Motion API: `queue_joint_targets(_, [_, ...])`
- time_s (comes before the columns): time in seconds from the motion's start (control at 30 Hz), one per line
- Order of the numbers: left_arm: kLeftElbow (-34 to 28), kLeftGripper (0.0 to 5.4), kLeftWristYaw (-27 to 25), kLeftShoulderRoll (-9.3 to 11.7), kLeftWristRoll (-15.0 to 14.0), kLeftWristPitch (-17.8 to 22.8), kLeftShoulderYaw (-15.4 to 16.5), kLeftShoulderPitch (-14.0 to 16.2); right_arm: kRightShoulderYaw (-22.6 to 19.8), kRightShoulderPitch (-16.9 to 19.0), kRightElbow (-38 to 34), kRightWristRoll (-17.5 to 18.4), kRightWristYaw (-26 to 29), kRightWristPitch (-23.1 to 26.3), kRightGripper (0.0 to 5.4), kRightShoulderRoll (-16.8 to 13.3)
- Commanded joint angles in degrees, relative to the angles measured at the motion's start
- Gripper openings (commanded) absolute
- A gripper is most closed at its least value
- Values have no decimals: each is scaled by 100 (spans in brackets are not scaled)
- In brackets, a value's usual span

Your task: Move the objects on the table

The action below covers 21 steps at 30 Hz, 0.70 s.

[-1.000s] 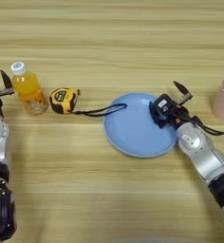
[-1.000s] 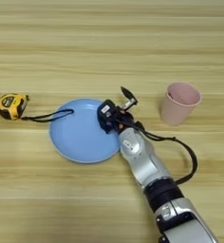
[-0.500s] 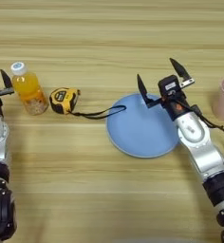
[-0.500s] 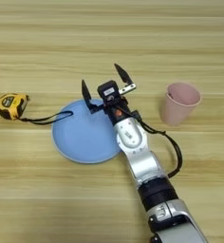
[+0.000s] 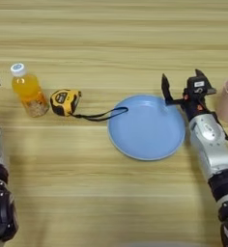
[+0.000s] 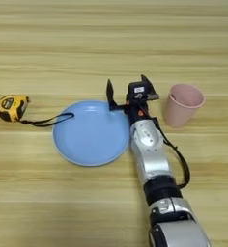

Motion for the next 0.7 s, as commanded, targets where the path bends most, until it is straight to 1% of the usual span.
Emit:
queue_joint_targets(0.03, [-358, 537, -126, -89, -322, -329, 178, -37, -51, -150, 255, -42, 2, 19, 540, 36])
queue_joint_targets(0.1, [-522, 537, -327, -163, -466, -383, 161, -14, -89, -191, 381, -59, -31, 16, 540, 22])
queue_joint_targets(0.2, [-1220, 537, -556, -307, -562, -323, -4, 135, -104, -218, 447, -62, -26, -16, 540, 25])
queue_joint_targets(0.23, [-1507, 537, -656, -355, -598, -227, -67, 209, -108, -222, 460, -68, -23, -21, 540, 29])
queue_joint_targets(0.27, [-1876, 537, -844, -416, -694, -75, -173, 308, -112, -226, 470, -75, -19, -24, 540, 32])
queue_joint_targets(0.33, [-2611, 537, -1216, -528, -885, 325, -460, 524, -120, -230, 490, -90, -6, -31, 540, 40])
queue_joint_targets(0.43, [-3272, 537, -1694, -612, -934, 792, -866, 806, -128, -229, 493, -106, 10, -40, 540, 50])
queue_joint_targets(0.47, [-3428, 537, -1790, -612, -829, 943, -998, 898, -131, -228, 490, -113, 12, -40, 540, 54])
queue_joint_targets(0.5, [-3506, 537, -1931, -611, -786, 1073, -1112, 968, -132, -227, 487, -119, 12, -40, 540, 58])
queue_joint_targets(0.53, [-3567, 537, -2039, -608, -749, 1195, -1194, 1026, -132, -226, 484, -124, 12, -39, 540, 62])
queue_joint_targets(0.57, [-3577, 537, -2118, -589, -639, 1305, -1290, 1075, -130, -225, 483, -130, 14, -38, 540, 66])
queue_joint_targets(0.63, [-3542, 537, -2189, -574, -451, 1470, -1409, 1129, -127, -224, 482, -137, 17, -38, 540, 71])
queue_joint_targets(0.7, [-3500, 537, -2210, -565, -305, 1606, -1456, 1149, -126, -221, 482, -144, 16, -40, 540, 76])
